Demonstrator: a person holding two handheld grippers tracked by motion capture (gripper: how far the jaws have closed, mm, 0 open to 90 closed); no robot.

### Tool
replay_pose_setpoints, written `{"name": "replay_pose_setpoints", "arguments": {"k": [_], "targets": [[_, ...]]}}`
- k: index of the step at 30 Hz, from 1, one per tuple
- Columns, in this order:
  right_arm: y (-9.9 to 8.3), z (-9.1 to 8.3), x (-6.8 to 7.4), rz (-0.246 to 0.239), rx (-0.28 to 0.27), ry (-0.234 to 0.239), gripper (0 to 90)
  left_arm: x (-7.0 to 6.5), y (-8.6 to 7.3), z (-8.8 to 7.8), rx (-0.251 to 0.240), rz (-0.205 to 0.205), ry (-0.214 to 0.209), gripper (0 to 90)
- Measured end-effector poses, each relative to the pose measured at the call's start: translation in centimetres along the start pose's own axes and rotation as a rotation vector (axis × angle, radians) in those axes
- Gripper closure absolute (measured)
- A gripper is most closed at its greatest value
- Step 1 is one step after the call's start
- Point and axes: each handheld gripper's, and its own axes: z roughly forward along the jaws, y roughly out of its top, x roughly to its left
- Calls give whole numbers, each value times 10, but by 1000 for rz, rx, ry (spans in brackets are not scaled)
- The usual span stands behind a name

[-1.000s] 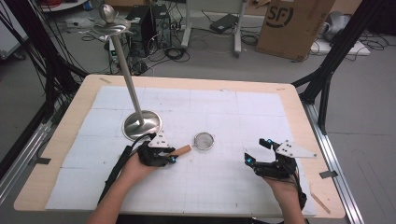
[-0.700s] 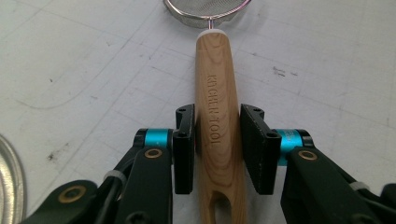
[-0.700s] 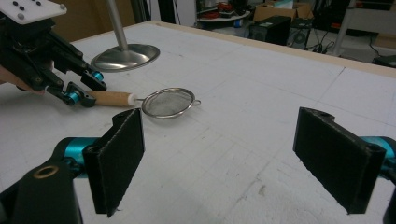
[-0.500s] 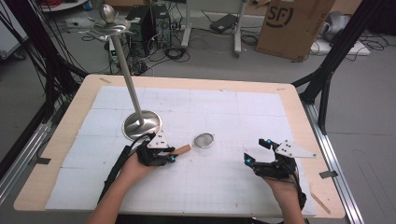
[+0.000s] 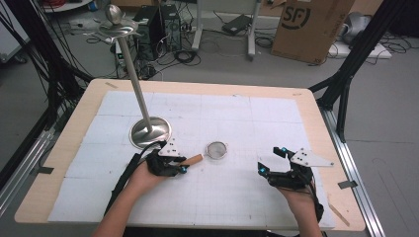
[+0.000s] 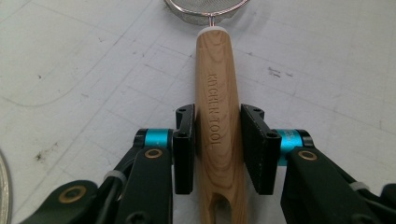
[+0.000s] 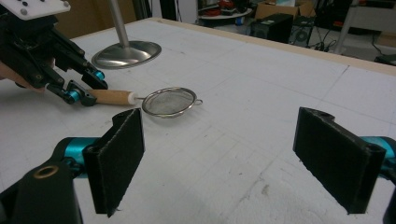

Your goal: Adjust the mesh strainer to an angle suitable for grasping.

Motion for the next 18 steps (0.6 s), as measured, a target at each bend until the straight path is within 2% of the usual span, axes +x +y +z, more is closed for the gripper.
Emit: {"name": "replay_pose_setpoints", "arguments": {"k": [10, 18], "targets": [[0, 0, 0, -1, 3, -1, 155, -14, 9, 3, 3, 55, -38, 688], [1, 0, 1, -2, -1, 1, 155, -35, 23, 18, -6, 104, -85, 690]]}}
